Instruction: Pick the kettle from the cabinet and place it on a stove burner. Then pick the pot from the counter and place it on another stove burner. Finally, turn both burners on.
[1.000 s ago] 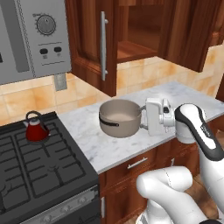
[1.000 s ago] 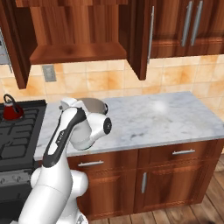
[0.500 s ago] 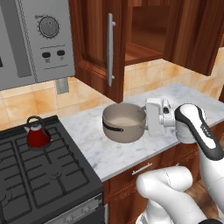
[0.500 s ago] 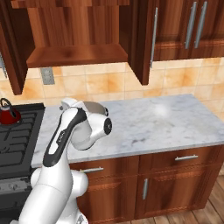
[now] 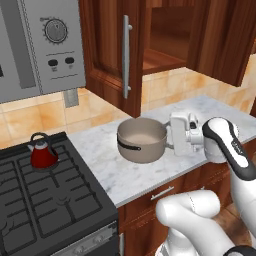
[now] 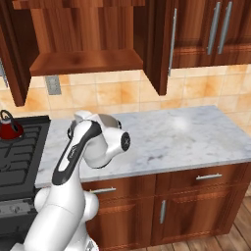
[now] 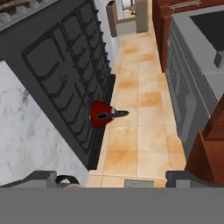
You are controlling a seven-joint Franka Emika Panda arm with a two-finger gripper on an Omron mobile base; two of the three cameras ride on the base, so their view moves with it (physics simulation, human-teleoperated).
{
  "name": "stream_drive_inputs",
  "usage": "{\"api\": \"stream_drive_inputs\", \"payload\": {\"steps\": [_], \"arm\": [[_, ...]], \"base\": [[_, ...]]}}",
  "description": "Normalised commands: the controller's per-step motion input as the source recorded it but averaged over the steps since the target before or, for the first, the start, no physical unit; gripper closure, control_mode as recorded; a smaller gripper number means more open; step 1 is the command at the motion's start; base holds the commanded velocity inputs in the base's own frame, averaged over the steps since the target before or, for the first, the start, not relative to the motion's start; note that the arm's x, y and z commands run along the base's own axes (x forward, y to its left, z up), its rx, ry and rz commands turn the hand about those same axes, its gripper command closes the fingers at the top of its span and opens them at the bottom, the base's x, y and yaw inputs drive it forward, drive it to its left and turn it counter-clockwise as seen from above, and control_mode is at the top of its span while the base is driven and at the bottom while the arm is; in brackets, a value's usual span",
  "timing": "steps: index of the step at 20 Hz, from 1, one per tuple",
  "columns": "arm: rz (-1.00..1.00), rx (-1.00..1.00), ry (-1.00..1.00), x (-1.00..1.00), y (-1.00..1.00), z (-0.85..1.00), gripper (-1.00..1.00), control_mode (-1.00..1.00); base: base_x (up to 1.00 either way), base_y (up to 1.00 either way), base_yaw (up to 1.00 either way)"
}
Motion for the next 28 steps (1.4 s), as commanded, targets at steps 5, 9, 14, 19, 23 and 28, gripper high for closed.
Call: {"api": "stream_drive_inputs", "payload": {"steps": [5,9,14,19,23,28], "arm": [[0.0,-0.11,0.13,0.14,-0.24,-0.11,-1.0,-1.0],[0.0,-0.15,0.13,0.24,-0.12,-0.13,-1.0,-1.0],[-0.01,-0.14,0.11,0.23,-0.03,-0.16,-1.0,-1.0],[-0.03,-0.12,0.09,0.24,-0.01,-0.16,-1.0,-1.0],[-0.04,-0.12,0.07,0.25,0.0,-0.16,-1.0,-1.0],[-0.05,-0.14,0.02,0.17,-0.01,-0.25,-1.0,-1.0]], "base": [[0.0,0.0,0.0],[0.0,0.0,0.0],[0.0,0.0,0.0],[0.0,0.0,0.0],[0.0,0.0,0.0],[0.0,0.0,0.0]]}}
